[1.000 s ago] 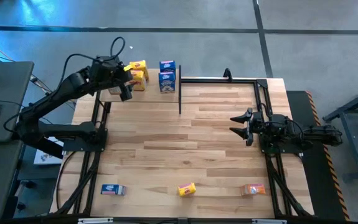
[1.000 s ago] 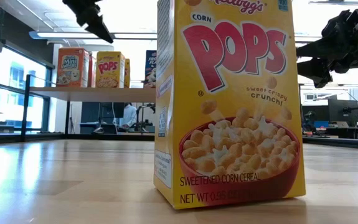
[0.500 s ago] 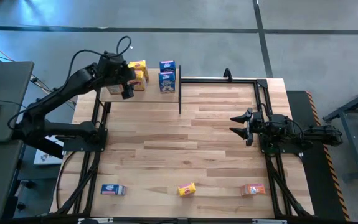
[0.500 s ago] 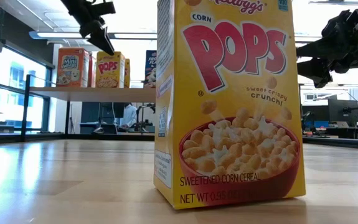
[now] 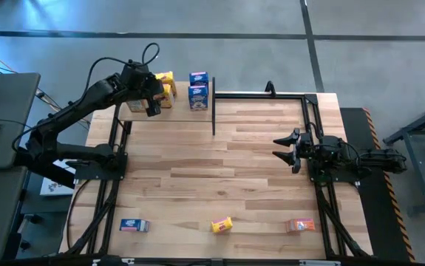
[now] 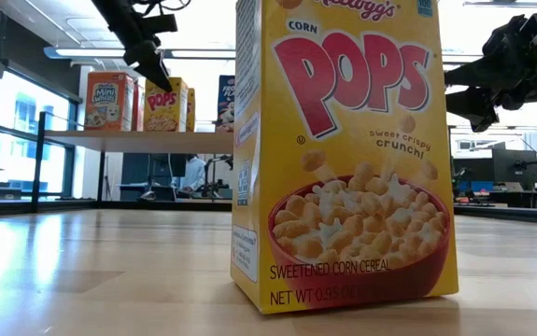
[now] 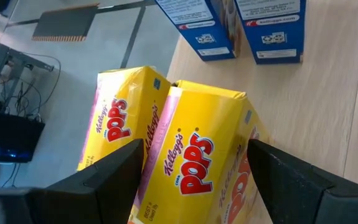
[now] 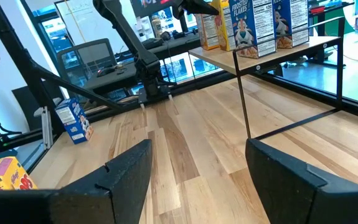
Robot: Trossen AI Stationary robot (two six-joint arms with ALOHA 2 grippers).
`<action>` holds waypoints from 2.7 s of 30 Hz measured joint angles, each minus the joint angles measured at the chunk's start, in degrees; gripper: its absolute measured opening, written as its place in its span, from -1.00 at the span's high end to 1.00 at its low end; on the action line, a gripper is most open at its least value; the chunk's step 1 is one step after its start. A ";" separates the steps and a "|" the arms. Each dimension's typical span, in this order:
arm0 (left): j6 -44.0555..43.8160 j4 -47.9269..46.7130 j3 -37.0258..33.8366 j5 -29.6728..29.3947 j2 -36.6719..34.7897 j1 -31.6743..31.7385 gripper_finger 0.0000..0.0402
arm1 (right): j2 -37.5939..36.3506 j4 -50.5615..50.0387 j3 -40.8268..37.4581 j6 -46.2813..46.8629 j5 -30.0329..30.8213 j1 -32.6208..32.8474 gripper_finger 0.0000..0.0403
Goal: Stack cereal on shelf
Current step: Adjust the yellow cereal box on the shelf, then put the orange cereal box on the shelf aligned with the other orange cereal boxes
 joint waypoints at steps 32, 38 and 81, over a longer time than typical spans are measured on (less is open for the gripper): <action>1.04 1.75 -0.03 2.02 0.00 -0.02 -0.11 | 0.01 -0.01 0.00 0.00 0.00 -0.01 -0.24; 1.01 2.14 -0.04 2.21 0.64 -0.04 -0.11 | -0.01 0.00 0.00 0.00 0.00 -0.01 -0.24; -5.58 2.96 -0.04 -6.13 -10.11 -5.13 -0.39 | 0.00 0.01 -0.01 -0.01 0.00 0.01 -0.24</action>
